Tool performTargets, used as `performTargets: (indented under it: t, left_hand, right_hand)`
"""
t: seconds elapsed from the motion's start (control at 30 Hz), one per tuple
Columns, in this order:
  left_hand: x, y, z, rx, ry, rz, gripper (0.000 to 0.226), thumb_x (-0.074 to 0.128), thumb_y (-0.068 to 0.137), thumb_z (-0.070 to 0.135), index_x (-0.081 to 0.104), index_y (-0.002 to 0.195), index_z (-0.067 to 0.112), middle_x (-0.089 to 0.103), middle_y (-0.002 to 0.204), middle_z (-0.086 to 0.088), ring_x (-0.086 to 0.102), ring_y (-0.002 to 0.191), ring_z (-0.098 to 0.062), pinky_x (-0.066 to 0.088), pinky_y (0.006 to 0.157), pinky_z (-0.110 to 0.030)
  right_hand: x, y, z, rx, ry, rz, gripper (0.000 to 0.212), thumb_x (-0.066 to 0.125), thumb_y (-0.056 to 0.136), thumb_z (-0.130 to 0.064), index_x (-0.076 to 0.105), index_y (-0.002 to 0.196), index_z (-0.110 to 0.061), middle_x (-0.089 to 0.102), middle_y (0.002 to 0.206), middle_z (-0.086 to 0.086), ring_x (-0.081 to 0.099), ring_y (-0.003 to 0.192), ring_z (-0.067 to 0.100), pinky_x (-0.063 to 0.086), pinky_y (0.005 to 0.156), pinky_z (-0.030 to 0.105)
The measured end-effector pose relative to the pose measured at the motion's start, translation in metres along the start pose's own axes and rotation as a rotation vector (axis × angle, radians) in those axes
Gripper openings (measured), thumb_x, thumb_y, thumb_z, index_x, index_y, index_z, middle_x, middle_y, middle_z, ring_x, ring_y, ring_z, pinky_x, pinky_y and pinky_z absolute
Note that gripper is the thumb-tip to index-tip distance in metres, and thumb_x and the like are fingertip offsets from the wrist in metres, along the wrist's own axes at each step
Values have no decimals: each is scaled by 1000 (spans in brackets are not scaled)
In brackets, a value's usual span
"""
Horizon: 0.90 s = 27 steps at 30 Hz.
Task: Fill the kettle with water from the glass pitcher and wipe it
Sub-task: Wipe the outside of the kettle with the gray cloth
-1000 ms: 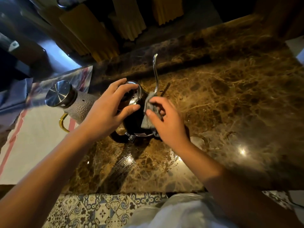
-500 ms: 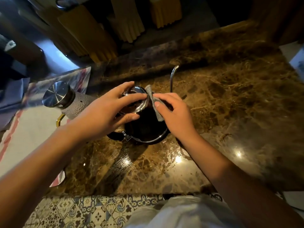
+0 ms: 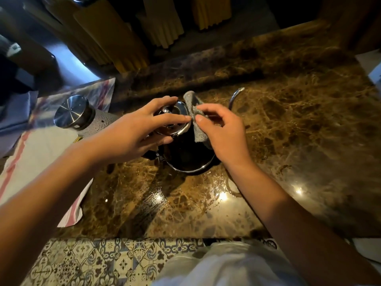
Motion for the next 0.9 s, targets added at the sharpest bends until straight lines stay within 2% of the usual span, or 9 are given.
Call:
performTargets:
  t: [0.1, 0.27, 0.4, 0.47, 0.57, 0.63, 0.7, 0.8, 0.9]
  left_hand:
    - [1, 0, 2, -24, -44, -11, 56, 51, 94, 47, 40, 149, 54, 9, 168, 19, 23, 155, -16, 44, 114, -50]
    - [3, 0, 2, -30, -93, -14, 54, 53, 95, 43, 43, 147, 53, 8, 168, 21, 17, 157, -13, 42, 115, -52]
    - [0, 3, -2, -14, -122, -50, 58, 61, 96, 25, 45, 143, 56, 7, 167, 26, 12, 157, -8, 39, 117, -44]
    - [-6, 5, -4, -7, -141, -91, 60, 63, 96, 22, 47, 142, 57, 8, 166, 27, 8, 157, -5, 37, 118, -44]
    - [-14, 7, -5, -1, -118, -87, 55, 64, 95, 41, 45, 143, 59, 17, 165, 26, 26, 153, -8, 42, 114, -46]
    - [-13, 9, -4, -44, -64, 29, 61, 58, 91, 67, 38, 148, 57, 28, 163, 24, 40, 145, -9, 45, 111, -47]
    - [-5, 12, -1, -127, 47, 128, 76, 48, 85, 82, 32, 153, 51, 34, 161, 17, 48, 138, -14, 49, 106, -47]
    - [9, 19, 2, -146, 135, 119, 84, 47, 87, 77, 26, 158, 37, 30, 163, 3, 40, 143, -22, 47, 109, -47]
    - [13, 23, -1, -130, 81, 84, 85, 46, 88, 71, 22, 160, 33, 25, 163, 0, 35, 146, -22, 43, 111, -38]
  right_hand:
    - [1, -3, 10, -13, -83, 34, 17, 70, 98, -16, 76, 112, -24, 70, 115, -8, 65, 111, 4, 53, 97, 25]
    - [-8, -24, 36, 11, -186, 112, 19, 70, 98, -13, 78, 115, -12, 70, 120, -4, 64, 118, 11, 50, 105, 30]
    - [-15, -25, 43, 5, -259, 101, 13, 70, 98, -15, 78, 108, -17, 68, 106, -16, 65, 106, 2, 51, 92, 19]
    - [-22, -18, 51, 178, -113, 116, 11, 71, 97, -14, 76, 99, -24, 72, 93, -18, 69, 93, -1, 52, 80, 14]
    - [-36, -12, 54, 405, 264, 227, 12, 74, 95, -13, 72, 100, -24, 77, 82, -13, 72, 79, -4, 53, 69, 13]
    - [-49, -9, 54, 378, 233, 240, 24, 75, 93, -18, 68, 112, -30, 78, 88, -11, 74, 83, -1, 55, 71, 17]
    - [-55, -2, 49, 301, 179, 143, 36, 74, 93, -19, 64, 121, -41, 78, 91, -9, 76, 88, 11, 61, 76, 24]
    - [-53, 10, 42, 213, 58, 2, 37, 71, 95, -15, 66, 128, -33, 63, 74, -14, 64, 73, 14, 55, 74, 28]
    - [-55, 18, 41, 191, -28, -68, 29, 69, 97, -14, 73, 124, -26, 50, 75, -3, 46, 72, 19, 43, 69, 33]
Point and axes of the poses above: each hand's wrist, its own y-axis towards the middle knuckle, its own x-axis out of the palm, z = x × y, the point moved 2 cm from there along y, towards the middle knuckle
